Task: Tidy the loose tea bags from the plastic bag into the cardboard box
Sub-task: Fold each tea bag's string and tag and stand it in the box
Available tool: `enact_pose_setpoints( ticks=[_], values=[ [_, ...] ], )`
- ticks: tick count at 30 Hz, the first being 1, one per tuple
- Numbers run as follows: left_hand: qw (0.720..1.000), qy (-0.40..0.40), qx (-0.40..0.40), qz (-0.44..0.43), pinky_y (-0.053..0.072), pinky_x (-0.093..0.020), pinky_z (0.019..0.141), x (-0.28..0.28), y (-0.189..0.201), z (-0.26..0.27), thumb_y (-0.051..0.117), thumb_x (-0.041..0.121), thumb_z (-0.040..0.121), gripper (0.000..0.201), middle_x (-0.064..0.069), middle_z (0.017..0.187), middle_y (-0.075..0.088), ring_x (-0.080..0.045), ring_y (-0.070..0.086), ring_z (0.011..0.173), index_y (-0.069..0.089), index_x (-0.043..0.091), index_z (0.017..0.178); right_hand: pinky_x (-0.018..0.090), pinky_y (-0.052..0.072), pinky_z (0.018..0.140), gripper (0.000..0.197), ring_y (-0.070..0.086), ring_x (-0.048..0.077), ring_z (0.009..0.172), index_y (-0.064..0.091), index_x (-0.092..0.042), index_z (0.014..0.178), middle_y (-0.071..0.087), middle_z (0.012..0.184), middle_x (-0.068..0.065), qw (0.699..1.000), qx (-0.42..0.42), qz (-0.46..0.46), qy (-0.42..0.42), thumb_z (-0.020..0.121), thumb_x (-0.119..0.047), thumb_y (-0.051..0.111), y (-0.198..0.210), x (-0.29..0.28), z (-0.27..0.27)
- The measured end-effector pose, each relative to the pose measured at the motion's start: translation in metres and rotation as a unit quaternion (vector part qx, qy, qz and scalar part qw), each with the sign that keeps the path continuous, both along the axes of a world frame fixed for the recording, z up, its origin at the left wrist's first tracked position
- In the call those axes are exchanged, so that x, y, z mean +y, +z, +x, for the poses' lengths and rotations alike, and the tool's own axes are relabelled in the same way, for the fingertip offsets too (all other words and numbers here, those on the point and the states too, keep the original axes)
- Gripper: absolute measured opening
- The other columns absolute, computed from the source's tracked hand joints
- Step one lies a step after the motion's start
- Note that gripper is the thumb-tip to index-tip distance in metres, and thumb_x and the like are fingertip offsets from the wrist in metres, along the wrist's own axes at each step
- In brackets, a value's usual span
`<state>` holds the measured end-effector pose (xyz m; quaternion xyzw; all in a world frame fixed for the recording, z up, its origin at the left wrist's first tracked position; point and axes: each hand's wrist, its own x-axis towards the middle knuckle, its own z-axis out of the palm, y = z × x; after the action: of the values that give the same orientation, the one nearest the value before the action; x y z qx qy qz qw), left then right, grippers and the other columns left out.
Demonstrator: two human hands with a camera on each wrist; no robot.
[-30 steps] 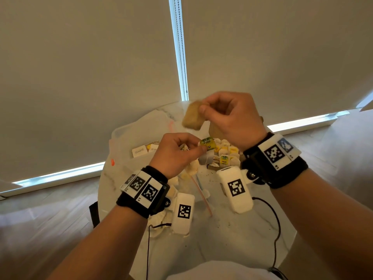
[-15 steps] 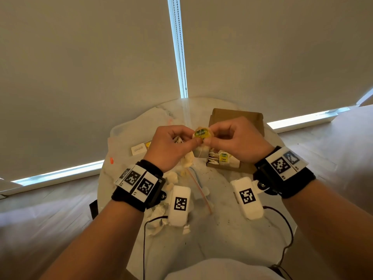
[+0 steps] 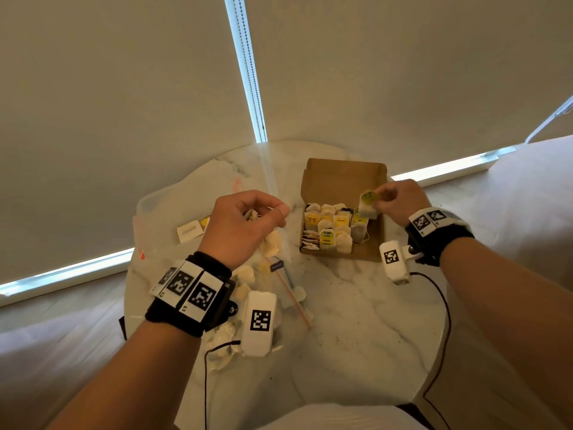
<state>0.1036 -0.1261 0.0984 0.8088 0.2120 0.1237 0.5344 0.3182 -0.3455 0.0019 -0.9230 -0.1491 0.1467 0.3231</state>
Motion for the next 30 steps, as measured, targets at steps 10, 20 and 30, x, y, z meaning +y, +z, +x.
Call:
enact_pose_setpoints(
  ticks=[10,20,30],
  values=[
    [1.0,-0.006,0.021,-0.003,0.044,-0.007,0.075,0.003,-0.015,0.015,0.075,0.02,0.086,0.004,0.004,0.07,0.073,-0.001,0.062,0.069,0.075,0.019,0.082,0.024,0.046,0.075,0.019,0.06,0.024,0.096,0.072,-0.014,0.106,0.066,0.111,0.008,0.961,0.087,-0.256,0.051,0.088,-0.01,0.066,-0.082,0.011,-0.006],
    [0.999,0.025,0.017,-0.02,0.039,-0.011,0.051,0.009,-0.018,0.018,0.072,0.017,0.088,0.007,0.0,0.069,0.072,0.002,0.052,0.053,0.074,0.014,0.082,0.023,0.036,0.078,0.022,0.056,0.029,0.11,0.073,-0.014,0.109,0.064,0.12,0.011,0.979,0.084,-0.166,-0.079,0.089,-0.012,0.064,-0.099,0.022,-0.007],
    [0.996,0.049,0.034,-0.07,0.047,-0.02,0.067,0.009,-0.02,0.016,0.061,0.033,0.096,0.029,-0.002,0.072,0.074,-0.003,0.06,0.062,0.075,0.014,0.081,0.026,0.042,0.074,0.021,0.057,0.023,0.085,0.067,-0.011,0.103,0.069,0.105,0.011,0.983,0.062,-0.15,-0.084,0.087,-0.024,0.071,-0.095,0.02,-0.008]
  ],
)
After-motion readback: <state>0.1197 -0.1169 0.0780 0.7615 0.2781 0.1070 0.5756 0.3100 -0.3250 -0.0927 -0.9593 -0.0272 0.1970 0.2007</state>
